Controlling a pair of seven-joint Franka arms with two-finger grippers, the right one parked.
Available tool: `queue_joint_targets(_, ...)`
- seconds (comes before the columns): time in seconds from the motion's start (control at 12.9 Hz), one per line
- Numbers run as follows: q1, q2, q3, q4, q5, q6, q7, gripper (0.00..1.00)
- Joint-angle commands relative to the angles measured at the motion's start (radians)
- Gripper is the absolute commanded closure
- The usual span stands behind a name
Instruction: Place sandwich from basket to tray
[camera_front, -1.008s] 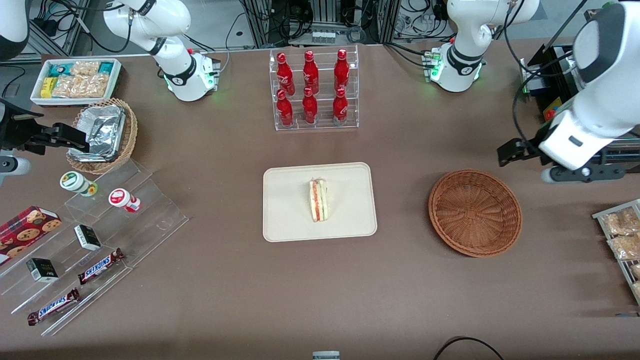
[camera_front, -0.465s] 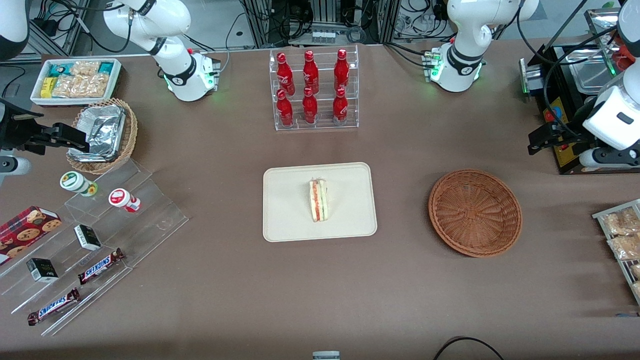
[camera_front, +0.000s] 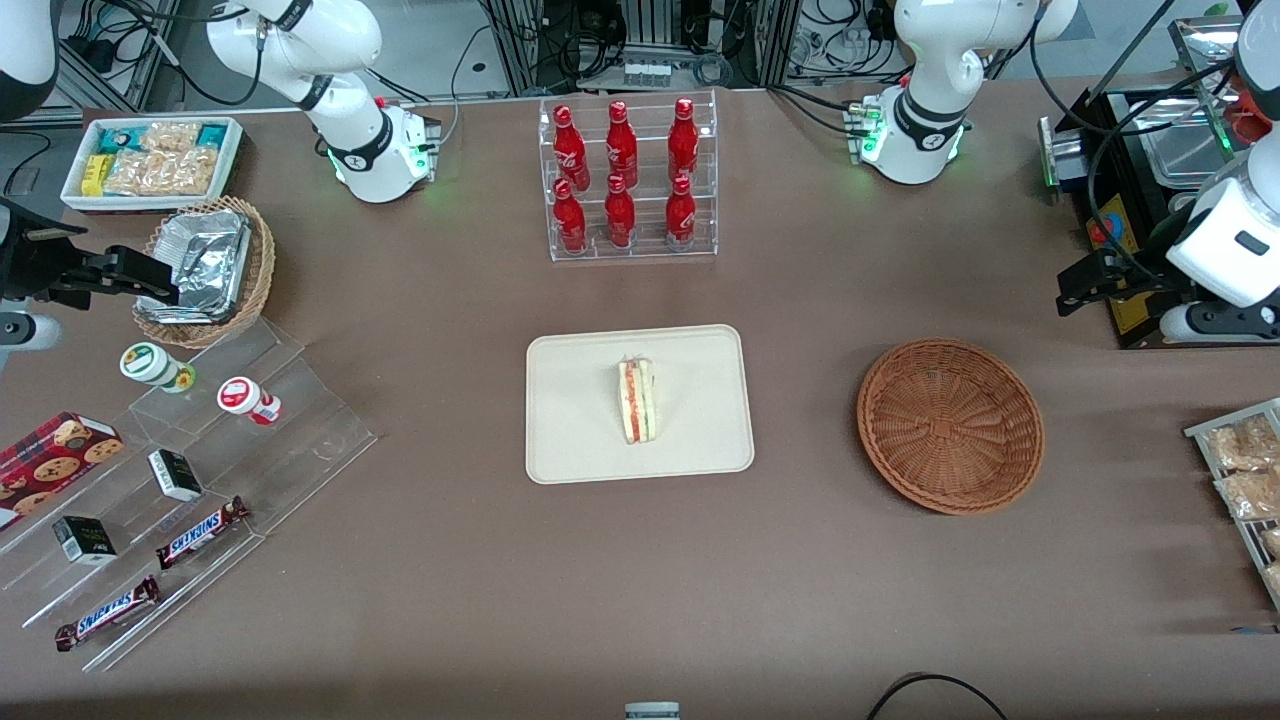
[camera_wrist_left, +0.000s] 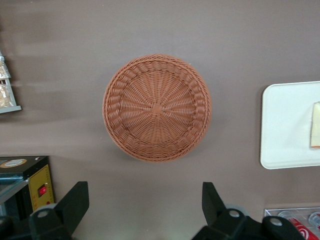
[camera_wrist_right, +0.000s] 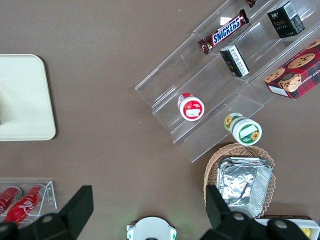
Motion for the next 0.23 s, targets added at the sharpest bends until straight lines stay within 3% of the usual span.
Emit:
queue_joint_targets(0.0,0.001,0.02,-0.008,0.036,0.028,-0.012,0.016,0.0)
queue_joint_targets(0.16,0.003,0.019,-0.008,0.036,0.021,-0.011,0.019,0.0)
